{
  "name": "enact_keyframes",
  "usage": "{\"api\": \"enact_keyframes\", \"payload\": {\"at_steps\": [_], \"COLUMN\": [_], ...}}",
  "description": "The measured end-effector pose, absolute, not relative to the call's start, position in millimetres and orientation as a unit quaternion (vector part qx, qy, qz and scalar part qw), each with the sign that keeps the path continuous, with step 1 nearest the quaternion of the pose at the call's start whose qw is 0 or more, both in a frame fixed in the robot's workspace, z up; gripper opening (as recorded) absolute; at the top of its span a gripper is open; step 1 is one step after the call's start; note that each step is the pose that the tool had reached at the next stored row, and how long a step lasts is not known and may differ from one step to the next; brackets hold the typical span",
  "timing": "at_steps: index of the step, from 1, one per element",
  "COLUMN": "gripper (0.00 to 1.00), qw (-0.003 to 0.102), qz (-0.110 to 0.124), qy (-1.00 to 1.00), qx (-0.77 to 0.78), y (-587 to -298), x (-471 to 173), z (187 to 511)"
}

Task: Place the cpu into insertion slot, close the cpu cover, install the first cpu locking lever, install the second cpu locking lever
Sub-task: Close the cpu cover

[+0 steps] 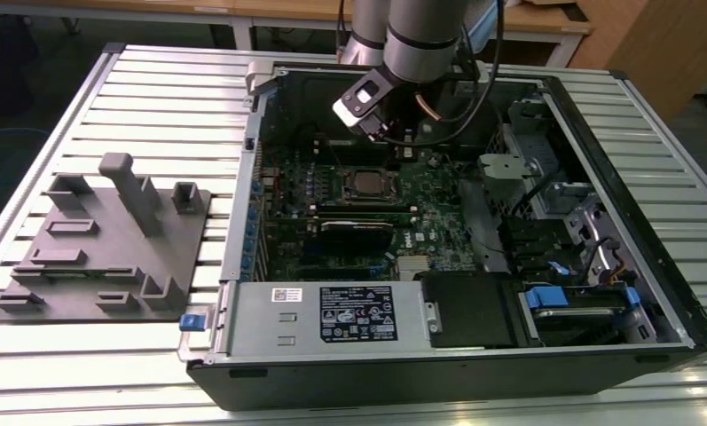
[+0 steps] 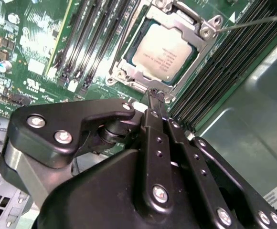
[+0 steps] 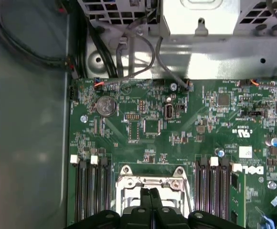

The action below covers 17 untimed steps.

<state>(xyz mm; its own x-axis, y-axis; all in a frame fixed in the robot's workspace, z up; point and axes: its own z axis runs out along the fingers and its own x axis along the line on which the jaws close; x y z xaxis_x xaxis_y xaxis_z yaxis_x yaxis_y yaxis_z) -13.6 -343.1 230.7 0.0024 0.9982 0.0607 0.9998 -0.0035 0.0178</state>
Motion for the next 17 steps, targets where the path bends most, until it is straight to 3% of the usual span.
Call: {"api": "enact_keyframes", "payload": {"at_steps": [17], "gripper": [0.11], "qw": [0.015], "qz": [-0.028], "qy": [-0.706], "qx": [-0.708], "y": [-343.1], "x": [-21.1], "z": [230.1]}}
